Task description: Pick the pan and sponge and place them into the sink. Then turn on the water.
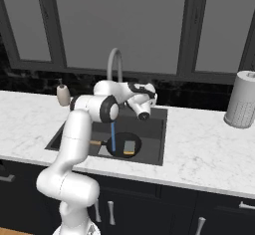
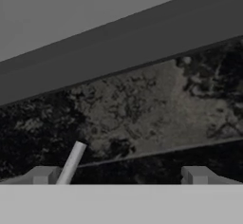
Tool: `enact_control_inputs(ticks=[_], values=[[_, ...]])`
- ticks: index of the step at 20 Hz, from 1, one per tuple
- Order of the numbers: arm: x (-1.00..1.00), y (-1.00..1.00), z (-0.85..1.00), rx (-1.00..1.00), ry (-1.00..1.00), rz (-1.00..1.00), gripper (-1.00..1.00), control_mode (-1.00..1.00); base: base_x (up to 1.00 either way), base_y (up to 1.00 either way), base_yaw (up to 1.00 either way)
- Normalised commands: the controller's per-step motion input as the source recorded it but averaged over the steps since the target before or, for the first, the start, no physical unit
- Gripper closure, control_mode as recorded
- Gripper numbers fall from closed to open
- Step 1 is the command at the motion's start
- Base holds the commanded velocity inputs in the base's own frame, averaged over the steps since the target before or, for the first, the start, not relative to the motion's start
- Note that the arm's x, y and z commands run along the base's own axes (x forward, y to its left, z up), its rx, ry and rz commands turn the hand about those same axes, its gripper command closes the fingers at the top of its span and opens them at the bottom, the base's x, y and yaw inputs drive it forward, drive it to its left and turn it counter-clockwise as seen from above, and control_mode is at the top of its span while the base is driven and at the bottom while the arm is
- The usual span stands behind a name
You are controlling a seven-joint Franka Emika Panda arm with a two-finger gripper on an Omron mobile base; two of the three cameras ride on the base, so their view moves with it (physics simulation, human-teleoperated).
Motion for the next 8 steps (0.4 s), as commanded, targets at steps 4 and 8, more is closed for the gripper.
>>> enact_control_inputs(ticks=[4, 8], values=[[0.00, -0.76, 0.00, 0.01, 0.00, 0.00, -1.00, -1.00, 0.00, 0.00, 0.00], [0.00, -0.48, 0.00, 0.00, 0.00, 0.00, -1.00, -1.00, 0.00, 0.00, 0.00]])
